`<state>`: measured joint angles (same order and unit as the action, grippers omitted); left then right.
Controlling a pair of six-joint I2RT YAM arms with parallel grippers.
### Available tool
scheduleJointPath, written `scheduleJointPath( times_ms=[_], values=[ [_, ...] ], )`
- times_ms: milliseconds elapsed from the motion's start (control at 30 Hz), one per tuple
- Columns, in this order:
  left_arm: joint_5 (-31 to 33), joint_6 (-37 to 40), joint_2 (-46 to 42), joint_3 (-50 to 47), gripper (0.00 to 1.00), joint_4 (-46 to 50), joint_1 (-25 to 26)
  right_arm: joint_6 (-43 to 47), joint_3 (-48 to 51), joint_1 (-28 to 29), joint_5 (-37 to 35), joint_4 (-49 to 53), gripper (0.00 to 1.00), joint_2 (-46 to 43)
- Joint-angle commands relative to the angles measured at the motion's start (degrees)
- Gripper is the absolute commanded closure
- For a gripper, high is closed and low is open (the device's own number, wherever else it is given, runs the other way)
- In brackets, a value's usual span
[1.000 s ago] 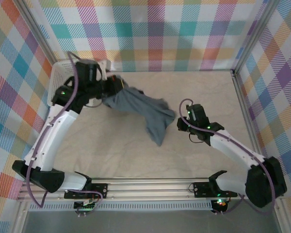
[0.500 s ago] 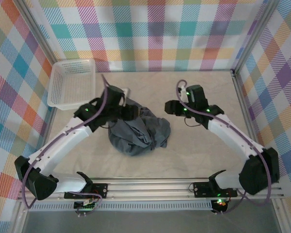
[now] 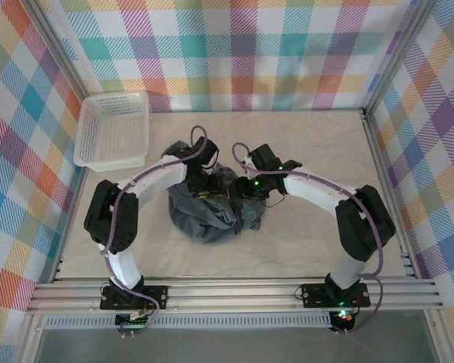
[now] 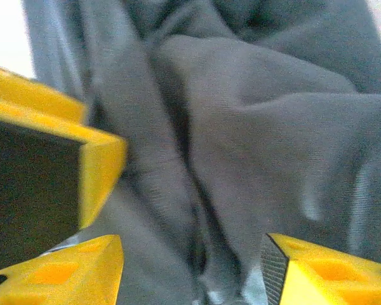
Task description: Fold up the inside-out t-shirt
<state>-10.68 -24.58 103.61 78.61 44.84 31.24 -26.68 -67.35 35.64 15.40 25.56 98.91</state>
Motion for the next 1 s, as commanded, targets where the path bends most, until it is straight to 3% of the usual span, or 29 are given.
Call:
scheduleJointPath(
  times_ms=[0,33,67,133,167,333,433,500,567,633,733,800,867,967],
  values=[
    [0.6,-0.8,-1.9,-1.1,0.81,1.0,-0.4,0.7,-3.3,0.2,-6.9,5.8,0.43,4.2],
    [1.7,-1.1,-2.6,-1.5,0.93,1.1,-0.6,1.6,-4.1,0.1,-9.0,7.1,0.53,5.7],
    [2.8,-1.3,-3.7,-1.9,1.0,1.2,-1.1,2.1,-4.2,-0.4,-11.4,7.6,0.69,6.5],
    [4.4,-1.6,-6.8,-2.7,1.0,1.3,-2.9,2.1,-2.3,-3.0,-14.3,6.9,0.98,6.2],
    [4.6,-1.7,-8.7,-3.4,1.0,1.2,-4.4,1.5,-0.6,-5.3,-14.9,6.3,1.0,5.5],
    [5.0,-0.4,-16.8,-6.9,1.0,1.8,-12.0,0.3,8.7,-16.1,-17.2,2.5,1.0,0.2],
    [6.0,1.5,-17.7,-8.6,1.0,3.1,-13.3,-0.1,11.6,-18.4,-18.1,2.6,1.0,-3.3],
    [6.1,1.2,-17.6,-10.5,1.0,3.0,-13.3,0.3,12.2,-18.2,-14.9,1.9,1.0,-6.9],
    [9.0,0.0,-17.9,-12.2,1.0,3.4,-13.3,0.8,11.7,-16.5,-10.5,0.8,0.95,-10.5],
    [18.2,-1.9,-18.7,-12.6,1.0,6.5,-13.3,0.9,9.3,-12.2,-10.6,1.4,0.87,-13.0],
    [41.5,-8.3,-20.7,-12.1,1.0,13.6,-13.6,1.1,4.6,-2.4,-12.4,2.0,0.76,-12.8],
    [52.3,-11.8,-22.1,-12.0,1.0,17.8,-14.3,0.6,1.3,3.5,-12.5,1.7,0.65,-9.9],
    [53.8,-11.9,-23.6,-12.0,0.93,18.6,-14.8,-0.3,-1.1,6.3,-13.6,1.2,0.52,-6.3],
    [48.5,-10.4,-26.2,-12.3,0.7,16.0,-14.9,-1.0,-3.4,6.9,-13.1,-0.5,0.44,-0.6]
  ],
)
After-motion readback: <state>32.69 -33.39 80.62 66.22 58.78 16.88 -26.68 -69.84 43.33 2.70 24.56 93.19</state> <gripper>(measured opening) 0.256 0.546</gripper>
